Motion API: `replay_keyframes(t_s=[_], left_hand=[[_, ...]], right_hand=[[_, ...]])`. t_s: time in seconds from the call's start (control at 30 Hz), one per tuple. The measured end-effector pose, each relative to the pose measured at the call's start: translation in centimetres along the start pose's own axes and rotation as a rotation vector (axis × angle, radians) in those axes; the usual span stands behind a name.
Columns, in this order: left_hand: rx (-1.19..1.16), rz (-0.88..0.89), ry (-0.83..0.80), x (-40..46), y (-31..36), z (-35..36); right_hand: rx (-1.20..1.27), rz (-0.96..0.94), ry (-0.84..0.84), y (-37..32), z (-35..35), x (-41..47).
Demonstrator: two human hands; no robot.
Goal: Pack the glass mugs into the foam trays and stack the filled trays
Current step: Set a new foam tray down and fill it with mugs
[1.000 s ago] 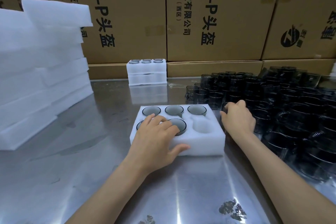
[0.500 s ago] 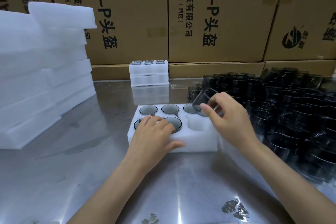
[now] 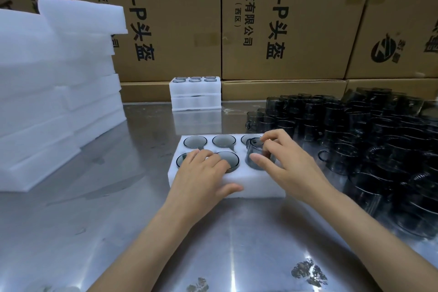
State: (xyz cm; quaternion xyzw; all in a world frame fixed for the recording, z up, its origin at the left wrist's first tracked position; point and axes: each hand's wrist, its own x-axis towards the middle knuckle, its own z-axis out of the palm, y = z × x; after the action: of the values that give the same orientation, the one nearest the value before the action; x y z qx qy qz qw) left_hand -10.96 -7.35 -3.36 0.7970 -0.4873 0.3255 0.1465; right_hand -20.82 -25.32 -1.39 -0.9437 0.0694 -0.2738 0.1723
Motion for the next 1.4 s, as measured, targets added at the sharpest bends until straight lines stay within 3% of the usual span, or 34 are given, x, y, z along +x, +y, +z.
replay_keyframes(t_s=[0.1, 0.33, 0.47, 0.57, 0.73, 0.97, 1.1, 1.2, 1.27, 1.33, 1.4], left_hand=[[-0.011, 0.000, -0.015, 0.0, 0.0, 0.1], [-0.032, -0.022, -0.047, -0.2, 0.3, -0.2], [-0.145, -0.013, 0.021, -0.1, 1.5, -0.4], [-0.160, 0.030, -0.029, 0.2, 2.9, -0.4], [-0.232, 0.034, -0.187, 0.5, 3.2, 0.3], [-0.265, -0.020, -0.215, 0.6, 3.6, 0.1], [-0.243, -0.033, -0.304, 0.9, 3.1, -0.1], [-0.191, -0.021, -0.319, -0.5, 2.3, -0.2], [-0.269, -0.181, -0.178, -1.7, 1.2, -0.7], [-0.371, -0.484, 0.001, -2.6, -0.5, -1.3], [-0.545, -0.852, -0.106, -3.1, -2.2, -1.8]], right_hand=[[0.061, -0.010, 0.025, 0.0, 0.6, -0.1], [-0.056, 0.018, -0.131, -0.1, 0.9, 0.0], [-0.043, 0.005, -0.078, -0.3, 0.5, -0.3], [0.015, 0.009, 0.002, -0.3, -0.1, -0.3], [-0.128, 0.051, -0.241, -0.5, 0.2, -1.1], [-0.238, 0.046, -0.253, -0.8, 0.3, -1.2], [0.015, 0.101, -0.306, -0.2, 0.6, -1.0], [0.352, 0.266, -0.178, -0.1, 1.2, -1.9], [0.526, 0.453, -0.084, 0.2, 1.3, -2.7], [0.632, 0.594, -0.086, 0.4, 1.2, -2.9], [0.655, 0.622, -0.119, 0.0, 0.9, -3.0]])
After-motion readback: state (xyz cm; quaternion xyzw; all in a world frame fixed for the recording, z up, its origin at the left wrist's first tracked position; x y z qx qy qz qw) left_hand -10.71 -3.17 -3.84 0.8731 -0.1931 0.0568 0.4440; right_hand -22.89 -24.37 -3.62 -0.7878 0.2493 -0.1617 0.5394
